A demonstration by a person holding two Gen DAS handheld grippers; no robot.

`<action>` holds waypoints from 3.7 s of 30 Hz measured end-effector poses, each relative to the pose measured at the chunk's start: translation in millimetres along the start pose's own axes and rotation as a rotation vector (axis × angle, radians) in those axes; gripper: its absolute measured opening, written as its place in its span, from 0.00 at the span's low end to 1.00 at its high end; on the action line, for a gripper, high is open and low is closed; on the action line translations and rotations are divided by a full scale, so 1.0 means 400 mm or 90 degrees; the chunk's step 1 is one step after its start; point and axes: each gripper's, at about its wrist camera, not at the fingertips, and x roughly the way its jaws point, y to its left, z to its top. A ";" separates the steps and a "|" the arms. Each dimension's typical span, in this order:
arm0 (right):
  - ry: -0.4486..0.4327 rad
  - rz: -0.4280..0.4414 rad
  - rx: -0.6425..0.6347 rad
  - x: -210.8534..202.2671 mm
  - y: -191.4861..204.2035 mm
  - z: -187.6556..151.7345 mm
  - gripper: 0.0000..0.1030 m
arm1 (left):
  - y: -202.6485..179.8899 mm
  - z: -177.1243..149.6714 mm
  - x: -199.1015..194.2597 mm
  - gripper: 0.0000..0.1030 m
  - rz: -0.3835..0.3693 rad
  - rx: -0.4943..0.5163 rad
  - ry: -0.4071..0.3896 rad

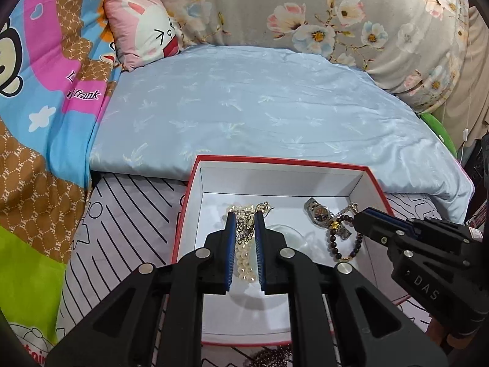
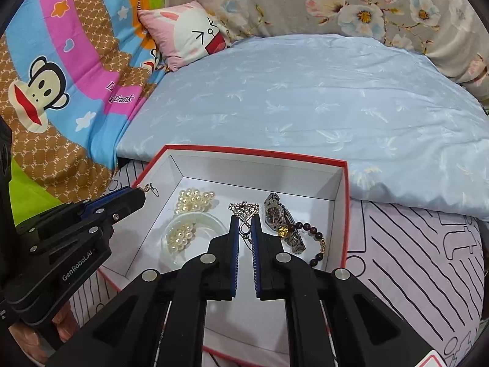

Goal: Organize jewelry
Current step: 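Carry the earring into the red box with left gripper while right gripper releases its earring, then lift both open grippers out of the red box, then move the left gripper toward the dark bead necklace while the right gripper approaches the gold bangle, then close the left gripper on the dark bead necklace while the right gripper grasps the gold bangle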

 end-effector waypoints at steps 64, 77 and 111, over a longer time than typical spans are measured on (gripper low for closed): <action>0.061 -0.022 0.007 -0.184 0.085 -0.418 0.17 | 0.053 -0.424 -0.278 0.41 0.039 -0.008 0.088; 0.073 -0.036 0.004 -0.123 0.090 -0.407 0.17 | 0.063 -0.421 -0.281 0.42 0.050 -0.017 0.085; 0.032 -0.030 0.086 -0.220 -0.045 -0.399 0.02 | -0.081 -0.299 -0.069 0.54 0.016 0.068 0.066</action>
